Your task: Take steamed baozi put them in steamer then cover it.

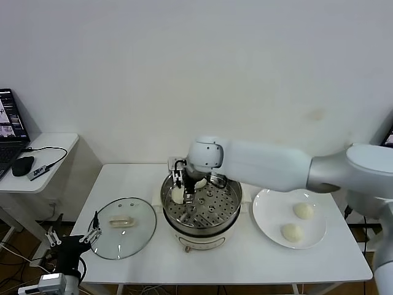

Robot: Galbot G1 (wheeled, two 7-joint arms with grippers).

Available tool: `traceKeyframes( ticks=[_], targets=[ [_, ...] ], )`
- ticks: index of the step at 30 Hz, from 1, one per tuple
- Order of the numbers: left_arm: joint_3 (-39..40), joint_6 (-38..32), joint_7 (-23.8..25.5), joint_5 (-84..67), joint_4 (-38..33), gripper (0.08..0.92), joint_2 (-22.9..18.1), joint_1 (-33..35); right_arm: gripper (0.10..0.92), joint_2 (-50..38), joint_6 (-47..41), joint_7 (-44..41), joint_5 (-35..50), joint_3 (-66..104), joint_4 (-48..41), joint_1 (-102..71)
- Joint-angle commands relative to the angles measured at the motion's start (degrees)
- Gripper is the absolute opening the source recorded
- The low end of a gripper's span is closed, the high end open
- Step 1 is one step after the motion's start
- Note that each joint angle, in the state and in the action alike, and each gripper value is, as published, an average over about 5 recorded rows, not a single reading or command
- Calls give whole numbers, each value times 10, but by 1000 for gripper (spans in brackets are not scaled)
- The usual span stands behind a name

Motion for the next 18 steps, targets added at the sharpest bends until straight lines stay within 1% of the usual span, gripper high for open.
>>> traceKeyframes(
  ticks=[1, 6, 12, 18],
  targets=[
    [2, 0, 0, 0, -2, 823, 2, -1, 821, -117, 61, -121, -31, -7, 83, 87],
    [7, 1, 1, 1, -2, 823, 5, -4, 823, -242, 103, -159, -66, -24, 159, 123],
    [14, 1, 2, 3, 1, 823, 9, -3, 823, -405, 168, -199, -153, -49, 214, 129],
    [19, 0, 2, 4, 2, 823, 6, -3, 823, -493, 199, -198, -235, -51, 232, 82]
  ],
)
